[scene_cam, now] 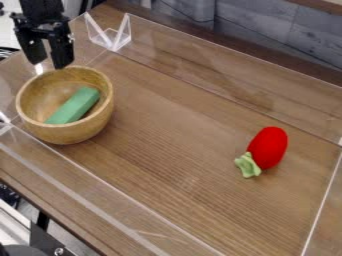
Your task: Put the green stick in the brown bowl
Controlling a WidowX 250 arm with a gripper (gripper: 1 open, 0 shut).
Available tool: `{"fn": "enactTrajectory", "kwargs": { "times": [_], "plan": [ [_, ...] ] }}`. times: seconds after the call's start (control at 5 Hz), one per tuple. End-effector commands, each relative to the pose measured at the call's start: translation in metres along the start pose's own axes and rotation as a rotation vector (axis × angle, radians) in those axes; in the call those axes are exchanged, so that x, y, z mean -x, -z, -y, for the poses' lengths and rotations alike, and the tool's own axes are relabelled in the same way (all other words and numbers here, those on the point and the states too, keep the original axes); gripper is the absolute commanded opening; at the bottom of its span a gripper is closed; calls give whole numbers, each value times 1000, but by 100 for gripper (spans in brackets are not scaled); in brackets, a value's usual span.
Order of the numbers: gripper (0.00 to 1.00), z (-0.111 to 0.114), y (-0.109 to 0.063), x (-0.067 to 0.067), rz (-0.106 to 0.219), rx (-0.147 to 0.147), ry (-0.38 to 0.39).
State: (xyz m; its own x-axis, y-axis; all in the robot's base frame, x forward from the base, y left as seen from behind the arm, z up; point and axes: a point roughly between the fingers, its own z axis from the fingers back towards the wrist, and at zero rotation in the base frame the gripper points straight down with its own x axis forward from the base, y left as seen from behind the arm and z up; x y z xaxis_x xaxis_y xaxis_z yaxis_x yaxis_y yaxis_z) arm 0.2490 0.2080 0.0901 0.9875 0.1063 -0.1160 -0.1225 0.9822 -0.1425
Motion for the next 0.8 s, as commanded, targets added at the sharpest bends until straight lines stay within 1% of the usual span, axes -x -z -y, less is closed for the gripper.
{"fn": "enactTrajectory", "kwargs": {
  "times": [0.0,0.2,0.4,0.6],
  "plan": [
    [100,0,-22,-1,93,-45,-10],
    [100,4,-16,-1,104,-36,-18],
    [100,3,-27,3,119,-34,-12],
    [100,-1,-32,6,124,-28,-11]
  ]
}}
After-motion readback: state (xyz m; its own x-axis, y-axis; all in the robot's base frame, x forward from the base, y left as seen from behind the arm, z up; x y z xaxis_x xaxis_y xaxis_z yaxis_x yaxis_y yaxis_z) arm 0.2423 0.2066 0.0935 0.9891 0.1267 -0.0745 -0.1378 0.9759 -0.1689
